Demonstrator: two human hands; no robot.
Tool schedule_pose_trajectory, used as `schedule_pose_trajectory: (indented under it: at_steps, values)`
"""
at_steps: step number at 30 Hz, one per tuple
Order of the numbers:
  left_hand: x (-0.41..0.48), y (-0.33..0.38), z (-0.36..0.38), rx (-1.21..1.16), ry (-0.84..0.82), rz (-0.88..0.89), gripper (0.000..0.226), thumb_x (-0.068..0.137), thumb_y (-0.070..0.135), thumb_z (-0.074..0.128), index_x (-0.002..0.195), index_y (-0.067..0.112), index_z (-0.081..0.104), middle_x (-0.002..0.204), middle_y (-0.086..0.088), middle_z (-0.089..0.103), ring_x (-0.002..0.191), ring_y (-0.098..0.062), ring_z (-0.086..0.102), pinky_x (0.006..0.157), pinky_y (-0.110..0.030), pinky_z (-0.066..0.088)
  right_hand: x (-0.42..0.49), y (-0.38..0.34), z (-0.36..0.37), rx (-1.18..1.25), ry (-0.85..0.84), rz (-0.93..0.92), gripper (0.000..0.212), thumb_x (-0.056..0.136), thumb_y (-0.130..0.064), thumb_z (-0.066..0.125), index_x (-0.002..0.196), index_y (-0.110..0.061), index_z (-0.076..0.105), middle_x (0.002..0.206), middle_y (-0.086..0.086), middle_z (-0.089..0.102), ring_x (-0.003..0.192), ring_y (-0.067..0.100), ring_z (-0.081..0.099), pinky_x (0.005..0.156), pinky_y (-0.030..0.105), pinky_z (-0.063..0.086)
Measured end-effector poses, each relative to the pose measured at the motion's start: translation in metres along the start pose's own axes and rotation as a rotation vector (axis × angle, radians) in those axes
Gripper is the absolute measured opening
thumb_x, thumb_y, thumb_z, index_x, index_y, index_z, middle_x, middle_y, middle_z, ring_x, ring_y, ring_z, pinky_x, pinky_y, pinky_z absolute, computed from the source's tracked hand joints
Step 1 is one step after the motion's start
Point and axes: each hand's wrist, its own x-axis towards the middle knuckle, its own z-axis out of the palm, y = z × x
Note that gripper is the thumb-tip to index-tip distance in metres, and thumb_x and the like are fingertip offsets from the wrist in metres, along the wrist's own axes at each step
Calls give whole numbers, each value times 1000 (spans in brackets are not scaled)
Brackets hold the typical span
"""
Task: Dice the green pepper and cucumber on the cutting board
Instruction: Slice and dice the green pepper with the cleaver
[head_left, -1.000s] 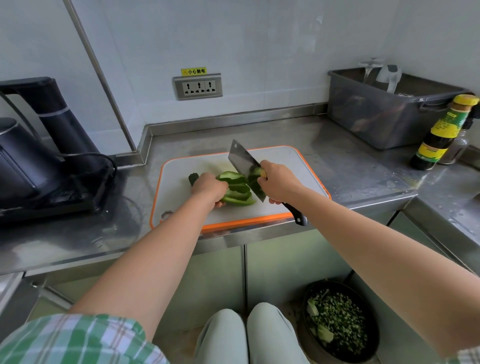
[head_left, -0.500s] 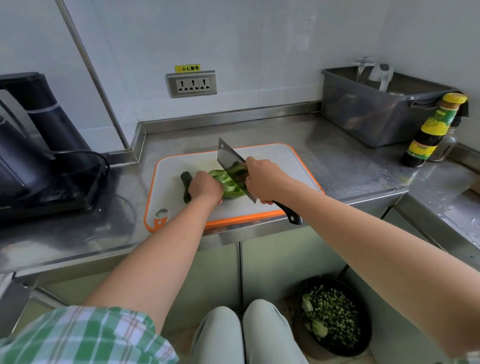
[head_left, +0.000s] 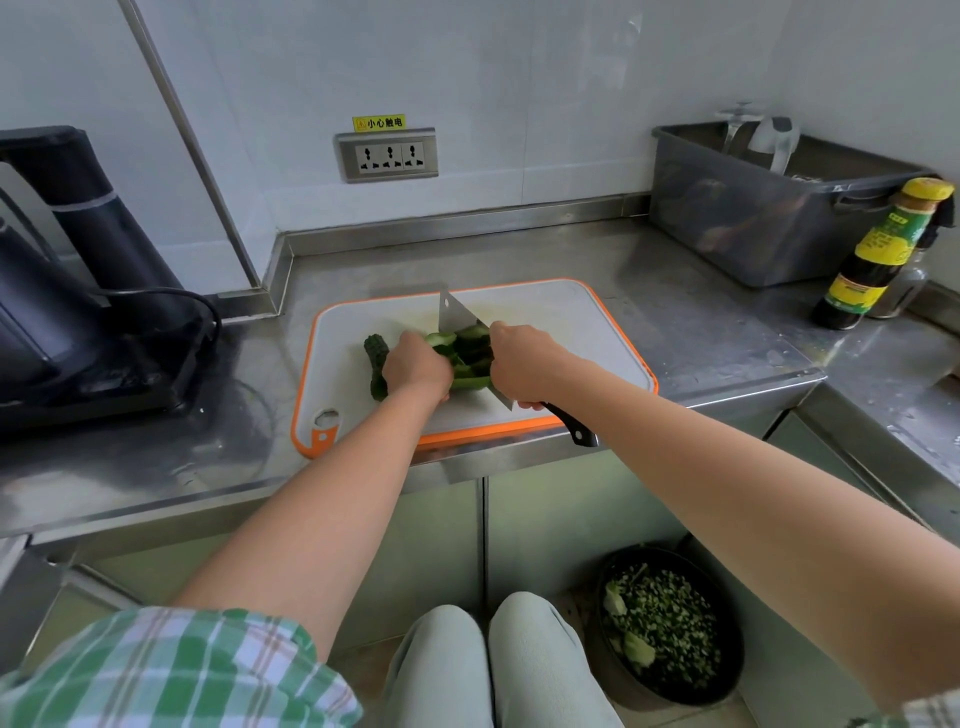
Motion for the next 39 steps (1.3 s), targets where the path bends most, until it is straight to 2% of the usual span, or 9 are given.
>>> schedule_pose_trajectory:
  at_steps: [5, 10, 15, 19, 21, 26, 30, 36, 39]
  values:
    - [0, -2, 2, -14, 8, -12, 27, 94, 3, 45, 121, 2, 49, 117, -19, 57, 98, -38, 61, 48, -34, 52, 5, -1, 8, -25, -19, 0, 28, 86, 8, 48, 108, -5, 37, 74, 13, 47, 52, 24, 54, 39, 29, 43]
    - [4, -5, 1, -12, 9, -1, 27, 95, 3, 43, 122, 2, 46, 113, -19, 57, 92, -37, 62, 54, -36, 54, 11, -4, 18, -30, 36, -6, 33, 85, 5, 49, 116, -2, 41, 89, 13, 50, 74, 29, 53, 60, 34, 45]
    - [4, -6, -6, 46, 48, 119, 22, 95, 13, 46, 115, 4, 50, 111, -19, 61, 98, -40, 61, 82, -45, 55, 17, -5, 14, 38, 52, 9, 18, 89, 2, 45, 102, -7, 37, 83, 12, 46, 78, 32, 59, 61, 40, 56]
    - [2, -5, -23, 131, 154, 175, 24, 95, 22, 50, 110, 5, 57, 111, -16, 64, 105, -38, 58, 78, -34, 43, 20, -3, 8, 181, 93, 17, 7, 95, -4, 41, 101, -6, 39, 86, 17, 54, 61, 30, 62, 43, 32, 52]
    - [5, -10, -31, 135, 213, 140, 26, 93, 27, 50, 105, 7, 61, 110, -16, 65, 106, -38, 57, 74, -34, 40, 20, 4, -5, 313, 165, 13, 9, 95, -5, 37, 103, -6, 40, 78, 16, 54, 49, 28, 55, 34, 27, 43]
    - [18, -23, -41, 239, 174, -81, 43, 92, 44, 45, 116, 14, 64, 133, -18, 47, 125, -38, 33, 94, -37, 35, 10, 30, -33, 204, 253, 120, 12, 85, 2, 39, 94, -1, 46, 62, 13, 58, 46, 25, 56, 47, 33, 51]
    - [22, -27, -32, 286, -2, -119, 46, 91, 41, 50, 124, 9, 54, 135, -19, 44, 127, -36, 34, 82, -32, 27, 4, 37, -18, 13, 150, 204, 16, 79, 3, 44, 65, -4, 46, 25, -1, 43, 32, 14, 48, 37, 20, 32]
    - [27, -35, -39, 272, 42, -73, 36, 88, 29, 61, 116, 5, 60, 126, -20, 56, 118, -36, 49, 90, -35, 42, 5, 24, -9, 75, 56, 221, 10, 82, 3, 44, 74, -4, 45, 34, 2, 53, 36, 17, 53, 42, 21, 39]
    - [28, -42, -46, 166, 41, -32, 19, 87, 22, 62, 94, 4, 63, 105, -17, 65, 102, -36, 59, 74, -31, 44, 4, 25, -10, 123, 64, 241, 11, 82, 3, 42, 77, 0, 52, 36, 3, 54, 33, 16, 52, 42, 20, 40]
